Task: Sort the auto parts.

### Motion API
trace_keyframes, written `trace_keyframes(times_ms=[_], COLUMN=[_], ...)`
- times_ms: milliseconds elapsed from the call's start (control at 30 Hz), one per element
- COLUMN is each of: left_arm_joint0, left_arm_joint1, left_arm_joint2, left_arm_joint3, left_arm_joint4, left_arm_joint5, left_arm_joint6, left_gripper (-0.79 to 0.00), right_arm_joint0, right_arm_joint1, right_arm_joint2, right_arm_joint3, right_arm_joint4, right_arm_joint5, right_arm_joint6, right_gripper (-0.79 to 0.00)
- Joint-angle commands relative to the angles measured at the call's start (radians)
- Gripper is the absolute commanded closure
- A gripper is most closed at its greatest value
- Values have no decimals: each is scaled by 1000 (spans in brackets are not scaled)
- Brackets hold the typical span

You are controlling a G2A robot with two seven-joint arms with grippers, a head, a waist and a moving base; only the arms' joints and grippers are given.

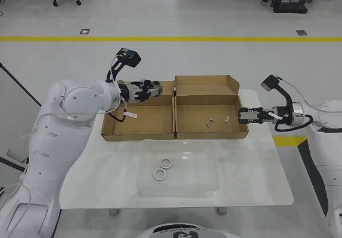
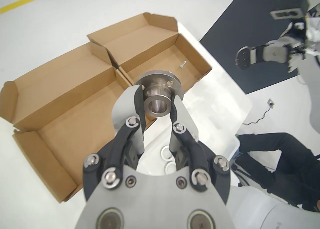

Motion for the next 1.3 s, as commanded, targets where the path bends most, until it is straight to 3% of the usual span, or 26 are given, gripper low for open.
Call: trace_keyframes(times_ms=[0, 233, 567, 867, 1267], left_arm_joint0=[-35, -167, -320, -380, -438], left_arm_joint1=[-3, -30, -105, -185, -284], left_arm_joint2=[36, 197, 426, 575, 686], left_arm_joint3=[41, 222, 527, 737, 970], left_arm_joint4=[17, 85, 121, 102, 129], left_arm_joint5=[-11, -76, -156, -196, -226], left_arm_joint6=[-28, -87, -49, -20, 97], left_gripper=[0, 0, 0, 0, 0], right_arm_joint0=[0, 0, 0, 0, 0], right_arm_joint1=[0, 0, 0, 0, 0], right_arm_joint2=[0, 0, 0, 0, 0], right_arm_joint3=[0, 0, 0, 0, 0], right_arm_joint4=[0, 0, 0, 0, 0], right_arm_joint5=[0, 0, 0, 0, 0], right_arm_joint6=[0, 0, 0, 0, 0], right_gripper=[-785, -785, -785, -785, -785])
